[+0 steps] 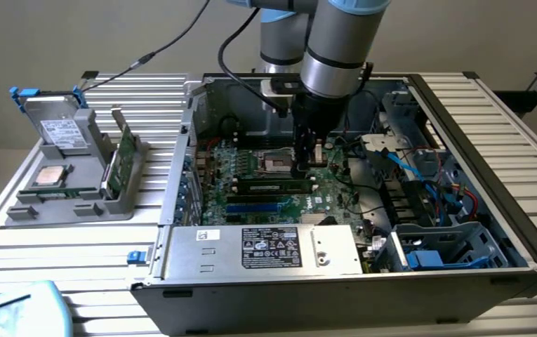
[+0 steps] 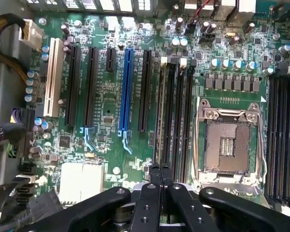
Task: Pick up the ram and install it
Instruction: 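Press down the ram until it locks into place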
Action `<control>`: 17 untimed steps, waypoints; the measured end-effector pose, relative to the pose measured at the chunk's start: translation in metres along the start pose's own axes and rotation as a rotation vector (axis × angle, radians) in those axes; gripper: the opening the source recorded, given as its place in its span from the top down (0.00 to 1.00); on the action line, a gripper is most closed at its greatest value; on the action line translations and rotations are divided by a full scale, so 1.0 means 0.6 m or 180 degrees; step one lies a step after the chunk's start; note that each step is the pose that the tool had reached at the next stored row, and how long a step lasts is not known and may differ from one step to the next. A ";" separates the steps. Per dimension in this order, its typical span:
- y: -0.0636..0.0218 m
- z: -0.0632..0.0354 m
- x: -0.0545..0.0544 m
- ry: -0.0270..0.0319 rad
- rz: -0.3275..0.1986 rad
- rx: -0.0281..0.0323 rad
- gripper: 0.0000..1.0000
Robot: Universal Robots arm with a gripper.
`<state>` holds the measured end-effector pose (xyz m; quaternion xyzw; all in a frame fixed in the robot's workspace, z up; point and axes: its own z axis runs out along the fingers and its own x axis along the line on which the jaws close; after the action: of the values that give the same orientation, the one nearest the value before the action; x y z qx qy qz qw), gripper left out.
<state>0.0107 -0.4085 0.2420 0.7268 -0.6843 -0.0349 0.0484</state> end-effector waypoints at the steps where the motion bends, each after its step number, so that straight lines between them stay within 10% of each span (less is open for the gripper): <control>1: 0.001 0.001 -0.001 0.0000 0.0000 0.0012 0.89; 6: 0.011 0.007 -0.004 0.0004 0.0002 0.0088 0.89; 17: 0.012 0.019 -0.005 0.0005 0.0002 0.0105 0.89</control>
<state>0.0022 -0.4064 0.2316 0.7273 -0.6850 -0.0230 0.0369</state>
